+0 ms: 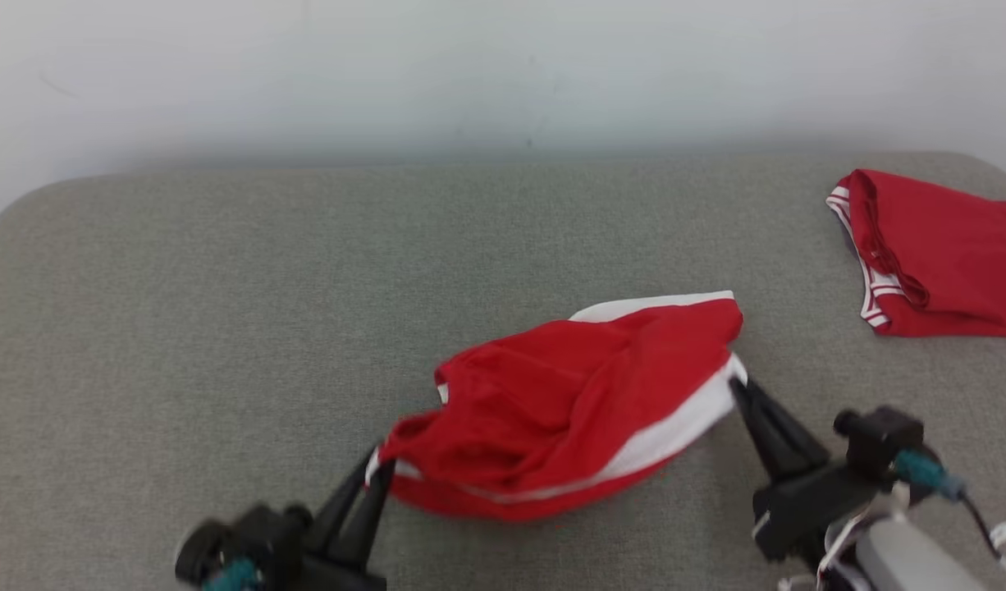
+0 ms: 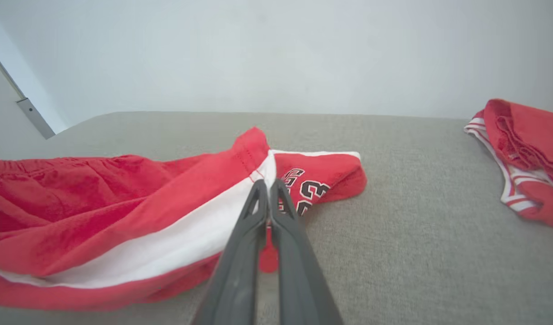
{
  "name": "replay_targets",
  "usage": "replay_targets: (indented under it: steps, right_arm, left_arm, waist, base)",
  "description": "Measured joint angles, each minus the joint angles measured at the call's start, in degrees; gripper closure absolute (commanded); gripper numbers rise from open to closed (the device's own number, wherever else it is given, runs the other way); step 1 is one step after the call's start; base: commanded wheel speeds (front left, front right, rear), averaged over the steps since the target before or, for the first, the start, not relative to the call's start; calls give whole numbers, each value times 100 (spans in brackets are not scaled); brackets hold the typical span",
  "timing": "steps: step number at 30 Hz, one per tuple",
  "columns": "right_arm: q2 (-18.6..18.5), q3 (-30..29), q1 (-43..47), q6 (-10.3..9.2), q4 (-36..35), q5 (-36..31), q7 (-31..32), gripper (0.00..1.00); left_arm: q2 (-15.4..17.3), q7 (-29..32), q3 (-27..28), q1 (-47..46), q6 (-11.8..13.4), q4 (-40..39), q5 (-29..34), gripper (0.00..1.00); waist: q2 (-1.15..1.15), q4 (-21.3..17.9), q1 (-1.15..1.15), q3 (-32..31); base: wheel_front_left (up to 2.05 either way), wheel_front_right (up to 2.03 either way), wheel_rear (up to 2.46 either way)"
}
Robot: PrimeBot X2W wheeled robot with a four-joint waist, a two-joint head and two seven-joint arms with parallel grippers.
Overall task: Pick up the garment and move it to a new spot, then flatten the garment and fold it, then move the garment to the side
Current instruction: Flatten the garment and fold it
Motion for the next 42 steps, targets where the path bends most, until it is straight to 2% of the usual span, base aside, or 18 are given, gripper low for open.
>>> replay_targets:
  steps: [3,5,10,15,22,25,26,32,35,42]
  right_arm:
    - [-104,-63,-391,0,-320,48,121,100]
    - [-191,-75,-734,0,-472,90,256,100]
    - [-338,-111,-1897,0,-648,226,586,100]
    - [-350,-142,-3429,0,-408,617,982,100]
    - [-368,-32,-5653,0,248,912,1384,100]
    - [-301,-43,-6553,0,614,1010,1427,100]
    - [-260,-7,-7126,0,859,1018,1454,100]
    - [-149,302,-8532,0,1580,840,1306,100]
    - [-81,442,-9111,0,1904,776,1171,100]
    - [76,651,-9702,0,2465,761,824,100]
  left_arm:
    - [101,271,35,-534,-24,-353,-219,100]
    - [310,504,-19,-997,-27,-538,-312,100]
    - [590,1042,-66,-2413,-40,-740,-1184,100]
    - [730,1506,24,-4038,-38,-321,-1901,100]
    - [895,1875,-341,-6263,-40,566,-1948,100]
    - [870,1882,-347,-7114,-40,1063,-1970,100]
    - [855,1866,-248,-7666,-40,1402,-2011,100]
    - [706,1603,-297,-9019,-41,2184,-1881,100]
    - [675,1500,-388,-9522,-41,2496,-1819,100]
    - [558,1167,-474,-10054,-42,3069,-1948,100]
  waist:
    - [0,-60,0,102]
    - [0,-97,0,190]
    - [0,-186,1,493]
    - [1,-273,1,918]
    - [1,-363,2,1639]
    - [1,-397,3,1958]
    - [1,-420,2,2163]
    - [2,-483,2,2742]
    - [2,-503,1,2987]
    - [2,-528,1,3357]
  base:
    - [0,0,0]
    - [0,0,0]
    - [0,0,0]
    - [0,0,0]
    - [0,0,0]
    - [0,0,0]
    - [0,0,0]
    - [0,0,0]
    - [0,0,0]
    - [0,0,0]
